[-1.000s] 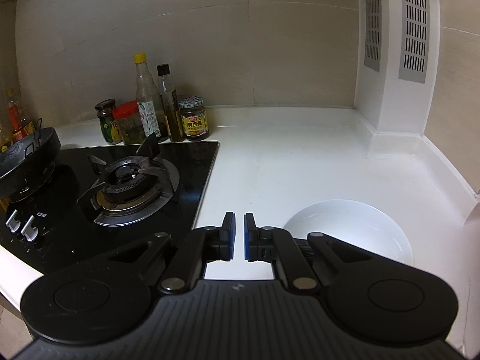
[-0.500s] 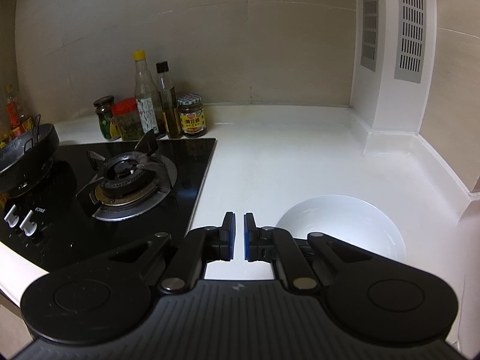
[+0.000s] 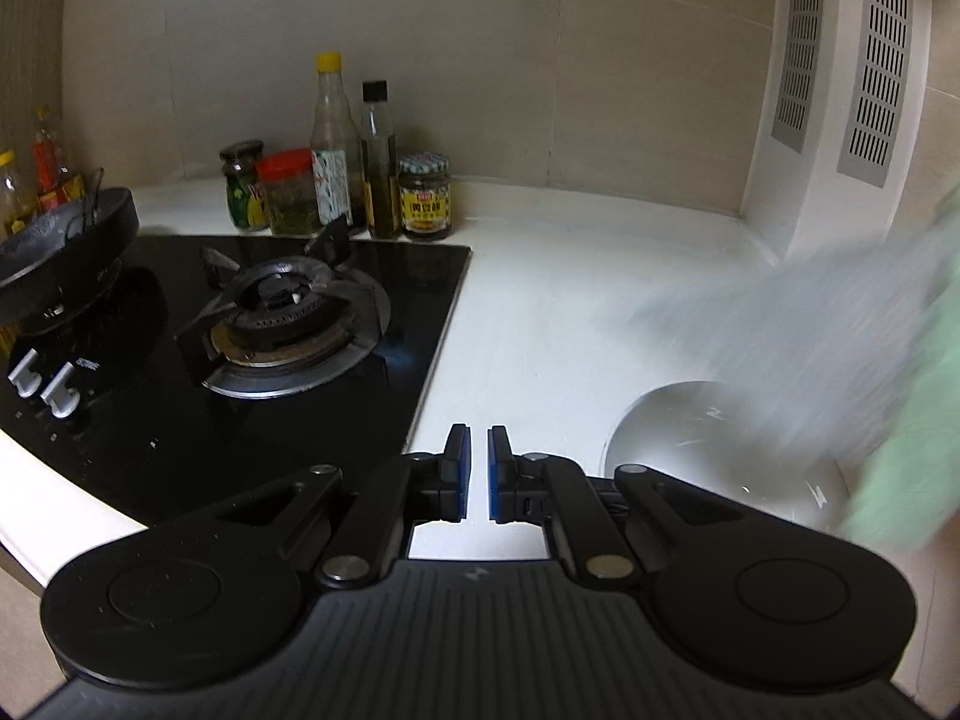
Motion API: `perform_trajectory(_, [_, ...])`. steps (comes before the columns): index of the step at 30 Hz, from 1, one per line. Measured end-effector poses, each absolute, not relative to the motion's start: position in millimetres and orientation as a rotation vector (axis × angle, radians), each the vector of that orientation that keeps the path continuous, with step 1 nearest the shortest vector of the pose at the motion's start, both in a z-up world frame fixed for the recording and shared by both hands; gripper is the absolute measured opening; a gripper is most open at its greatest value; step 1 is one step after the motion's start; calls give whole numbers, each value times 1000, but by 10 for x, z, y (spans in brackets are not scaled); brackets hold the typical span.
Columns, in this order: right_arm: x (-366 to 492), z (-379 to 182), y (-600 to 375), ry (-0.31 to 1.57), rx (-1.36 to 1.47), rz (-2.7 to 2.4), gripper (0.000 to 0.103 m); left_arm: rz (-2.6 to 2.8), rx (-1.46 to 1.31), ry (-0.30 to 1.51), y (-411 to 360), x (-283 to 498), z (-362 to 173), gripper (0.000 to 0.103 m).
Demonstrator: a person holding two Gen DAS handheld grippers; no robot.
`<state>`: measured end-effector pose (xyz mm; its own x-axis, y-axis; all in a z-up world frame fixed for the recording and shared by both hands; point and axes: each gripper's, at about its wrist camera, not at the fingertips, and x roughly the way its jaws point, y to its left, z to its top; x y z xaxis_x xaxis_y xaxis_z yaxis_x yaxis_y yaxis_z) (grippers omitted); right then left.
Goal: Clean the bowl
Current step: 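Lower the green cloth into the white bowl with the right gripper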
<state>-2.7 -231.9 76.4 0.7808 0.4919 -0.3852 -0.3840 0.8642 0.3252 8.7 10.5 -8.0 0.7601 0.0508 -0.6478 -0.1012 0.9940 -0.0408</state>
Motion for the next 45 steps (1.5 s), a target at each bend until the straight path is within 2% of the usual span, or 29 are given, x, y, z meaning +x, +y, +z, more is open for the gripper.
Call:
perform_trajectory(6, [429,50,-1708,777,27,430,7,0,-99,756,89,249,-199,5])
perform_trajectory(9, [581,-337,-1445,912,-74,425,13,-38,-120,791,110,324,-244,5])
perform_trajectory(11, [614,-551,-1339,961,-158,417,21,-72,-131,820,125,366,-285,5])
perform_trajectory(13, [529,-627,-1367,946,-197,406,24,-91,-127,838,110,387,-320,5])
perform_trajectory(21, [227,-364,-1806,851,-76,408,24,-113,-190,899,21,505,-418,4])
perform_trajectory(23, [190,-353,-1890,846,-64,416,24,-100,-207,904,8,503,-385,1])
perform_trajectory(29, [148,-398,-2104,850,-26,465,24,-111,-277,925,28,452,-227,1])
perform_trajectory(45, [361,-483,-1948,847,-14,491,24,-85,-221,1047,-126,670,-302,4])
